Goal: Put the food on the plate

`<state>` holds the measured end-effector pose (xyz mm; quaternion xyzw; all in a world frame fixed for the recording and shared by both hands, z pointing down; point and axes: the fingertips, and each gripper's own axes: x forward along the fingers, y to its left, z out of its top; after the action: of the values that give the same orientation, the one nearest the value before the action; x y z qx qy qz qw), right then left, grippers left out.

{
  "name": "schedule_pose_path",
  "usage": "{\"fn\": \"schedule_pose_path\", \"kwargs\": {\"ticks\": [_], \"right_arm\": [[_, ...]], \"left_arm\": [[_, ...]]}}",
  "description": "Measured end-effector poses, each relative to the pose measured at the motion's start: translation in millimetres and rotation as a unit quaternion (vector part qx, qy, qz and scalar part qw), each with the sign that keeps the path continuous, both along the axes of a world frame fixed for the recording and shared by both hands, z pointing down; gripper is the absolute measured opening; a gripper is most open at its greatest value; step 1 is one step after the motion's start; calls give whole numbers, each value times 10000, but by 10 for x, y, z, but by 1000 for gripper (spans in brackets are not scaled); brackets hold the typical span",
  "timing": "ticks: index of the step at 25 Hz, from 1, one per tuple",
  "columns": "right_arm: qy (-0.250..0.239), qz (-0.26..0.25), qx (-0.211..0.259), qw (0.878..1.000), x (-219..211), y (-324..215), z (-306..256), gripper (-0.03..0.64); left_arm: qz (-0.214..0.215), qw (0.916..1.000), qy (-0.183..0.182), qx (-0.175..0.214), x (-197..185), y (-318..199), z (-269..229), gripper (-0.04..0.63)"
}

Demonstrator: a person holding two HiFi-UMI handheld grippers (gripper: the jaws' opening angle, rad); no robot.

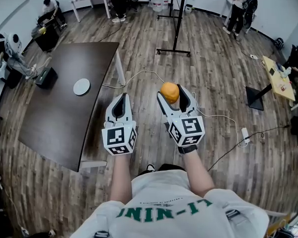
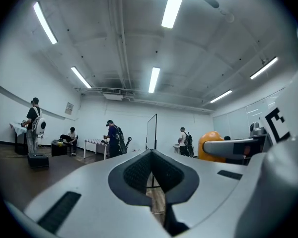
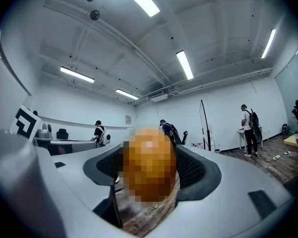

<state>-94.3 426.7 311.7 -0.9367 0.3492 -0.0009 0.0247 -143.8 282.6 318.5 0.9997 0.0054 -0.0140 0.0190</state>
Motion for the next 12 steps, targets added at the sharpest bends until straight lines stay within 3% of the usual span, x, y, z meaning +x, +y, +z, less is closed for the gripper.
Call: {"fn": "schedule_pose_path", "kwargs": {"ticks": [7,12], "right_arm": [[-220,-319,-117,9992,418,-630,187,328],[-375,-621,-113,9973,896,-1071,338,330]], "left_arm": [[-176,9997,-112,-120,345,-508,164,11],[-362,9989,-222,-202,802,-870,300,11]]}}
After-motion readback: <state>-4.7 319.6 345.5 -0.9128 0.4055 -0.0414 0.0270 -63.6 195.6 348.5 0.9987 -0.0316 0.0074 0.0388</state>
